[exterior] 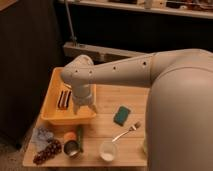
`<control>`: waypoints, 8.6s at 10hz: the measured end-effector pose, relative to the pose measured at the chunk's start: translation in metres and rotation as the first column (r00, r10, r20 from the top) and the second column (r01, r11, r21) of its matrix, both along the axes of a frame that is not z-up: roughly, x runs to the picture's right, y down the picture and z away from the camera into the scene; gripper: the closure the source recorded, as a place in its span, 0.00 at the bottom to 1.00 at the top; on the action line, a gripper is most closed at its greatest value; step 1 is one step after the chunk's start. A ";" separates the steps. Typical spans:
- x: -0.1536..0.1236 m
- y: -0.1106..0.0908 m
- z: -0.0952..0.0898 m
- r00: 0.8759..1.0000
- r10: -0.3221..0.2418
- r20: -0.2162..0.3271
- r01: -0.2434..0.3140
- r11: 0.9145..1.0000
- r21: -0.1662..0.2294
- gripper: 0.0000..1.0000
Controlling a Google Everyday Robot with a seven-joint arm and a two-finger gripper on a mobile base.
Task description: Place towel in plastic cup
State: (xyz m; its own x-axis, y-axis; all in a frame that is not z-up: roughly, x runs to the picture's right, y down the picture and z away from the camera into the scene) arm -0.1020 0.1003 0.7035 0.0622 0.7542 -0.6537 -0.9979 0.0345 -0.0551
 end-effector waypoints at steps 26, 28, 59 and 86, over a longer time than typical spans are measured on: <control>-0.121 0.009 -0.021 0.958 -0.067 0.278 0.031 0.991 0.131 0.35; -0.120 0.009 -0.022 0.957 -0.063 0.284 0.027 0.991 0.131 0.35; -0.252 0.141 0.050 0.818 -0.202 0.538 0.207 0.977 0.052 0.35; -0.090 -0.043 -0.040 0.945 -0.112 0.309 0.105 0.994 0.039 1.00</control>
State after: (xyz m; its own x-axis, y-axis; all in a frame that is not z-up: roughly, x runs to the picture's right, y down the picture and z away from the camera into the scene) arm -0.1919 0.0575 0.6639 0.3412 0.7455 -0.5725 -0.9218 0.1462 -0.3590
